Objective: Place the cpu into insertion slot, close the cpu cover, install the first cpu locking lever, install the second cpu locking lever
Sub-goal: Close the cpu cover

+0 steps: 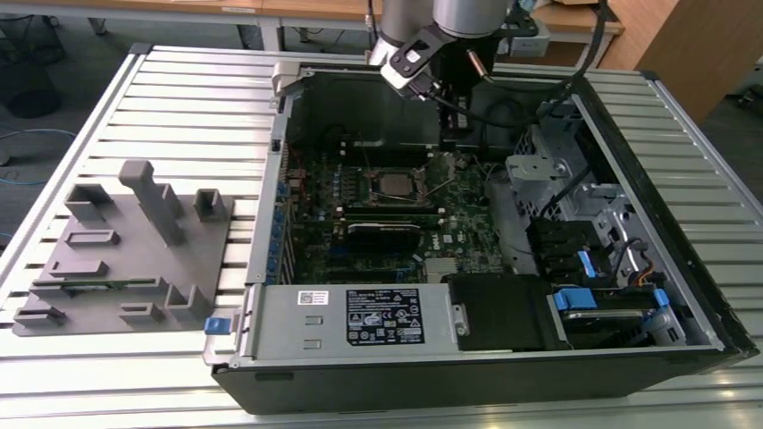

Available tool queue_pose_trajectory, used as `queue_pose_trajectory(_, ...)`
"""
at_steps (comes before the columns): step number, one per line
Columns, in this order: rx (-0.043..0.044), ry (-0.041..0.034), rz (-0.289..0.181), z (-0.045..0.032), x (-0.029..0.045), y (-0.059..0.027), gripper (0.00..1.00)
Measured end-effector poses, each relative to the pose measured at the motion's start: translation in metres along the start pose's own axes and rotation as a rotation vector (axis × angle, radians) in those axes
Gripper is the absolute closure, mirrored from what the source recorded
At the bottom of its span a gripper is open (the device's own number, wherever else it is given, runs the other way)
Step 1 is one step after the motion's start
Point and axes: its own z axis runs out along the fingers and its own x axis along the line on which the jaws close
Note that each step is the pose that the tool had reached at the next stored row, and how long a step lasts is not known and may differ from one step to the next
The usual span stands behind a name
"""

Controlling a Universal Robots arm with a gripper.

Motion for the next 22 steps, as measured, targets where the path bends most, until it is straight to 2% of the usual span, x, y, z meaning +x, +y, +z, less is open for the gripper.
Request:
queue_pose_trajectory(8,0.0,0.0,0.0,0.0006,0.0003,0.0071,0.89)
queue_pose_trajectory(11,0.0,0.0,0.0,0.0004,0.0002,0.0054,0.89)
queue_pose_trajectory(14,-0.0016,-0.0001,0.0,-0.0095,-0.0002,-0.0002,0.89)
queue_pose_trajectory(17,-0.0019,-0.0009,0.0,-0.0104,-0.0002,-0.0005,0.89)
queue_pose_trajectory(19,-0.0025,-0.0194,-0.001,-0.0119,-0.0003,-0.0004,0.89)
queue_pose_trajectory(22,-0.0025,-0.0194,-0.002,-0.012,-0.0003,-0.0003,0.89)
